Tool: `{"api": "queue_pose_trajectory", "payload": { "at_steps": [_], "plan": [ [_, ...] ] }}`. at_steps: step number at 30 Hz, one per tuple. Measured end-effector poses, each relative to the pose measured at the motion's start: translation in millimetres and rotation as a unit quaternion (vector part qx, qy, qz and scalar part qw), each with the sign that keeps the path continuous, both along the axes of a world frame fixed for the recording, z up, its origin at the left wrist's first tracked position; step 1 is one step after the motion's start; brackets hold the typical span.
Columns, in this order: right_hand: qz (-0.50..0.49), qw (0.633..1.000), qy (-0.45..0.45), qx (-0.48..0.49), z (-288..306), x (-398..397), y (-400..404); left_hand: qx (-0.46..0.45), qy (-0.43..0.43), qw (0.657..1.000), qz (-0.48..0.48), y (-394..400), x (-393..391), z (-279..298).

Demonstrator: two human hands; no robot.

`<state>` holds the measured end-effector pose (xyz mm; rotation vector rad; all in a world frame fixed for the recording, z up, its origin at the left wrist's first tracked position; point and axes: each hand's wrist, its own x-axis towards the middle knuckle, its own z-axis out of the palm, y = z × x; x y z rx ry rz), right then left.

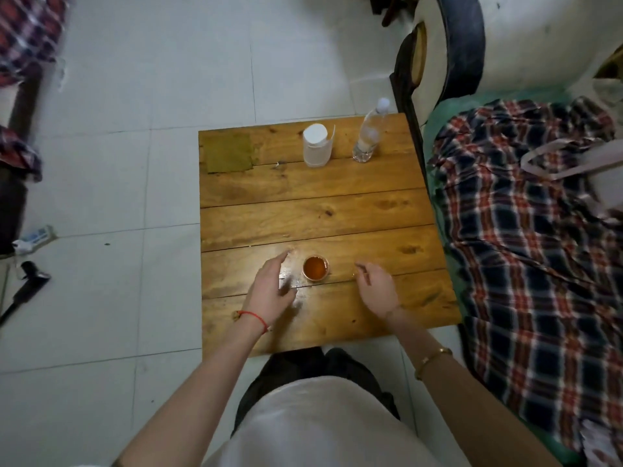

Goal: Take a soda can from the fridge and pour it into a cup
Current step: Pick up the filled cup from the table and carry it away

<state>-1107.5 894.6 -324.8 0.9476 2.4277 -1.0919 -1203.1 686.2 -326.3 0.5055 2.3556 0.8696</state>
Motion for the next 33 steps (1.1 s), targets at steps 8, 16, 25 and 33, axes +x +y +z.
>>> {"api": "queue_pose_trajectory", "payload": {
  "at_steps": [8, 16, 25, 33],
  "plan": [
    [-0.003, 0.996, -0.057, -0.062, -107, -25, 6, -0.040, -0.053, 0.998, 0.025, 22, 2, -118],
    [-0.068, 0.991, -0.027, -0.112, -169, -43, -2, 0.047, -0.025, 0.997, 0.063, 49, -1, -182],
    [-0.094, 0.987, -0.033, -0.124, -187, -48, -7, 0.079, -0.024, 0.993, 0.084, 58, -1, -185],
    [-0.132, 0.970, -0.064, -0.193, -184, -44, -10, 0.110, -0.019, 0.988, 0.110, 49, 9, -153]
  ]
}}
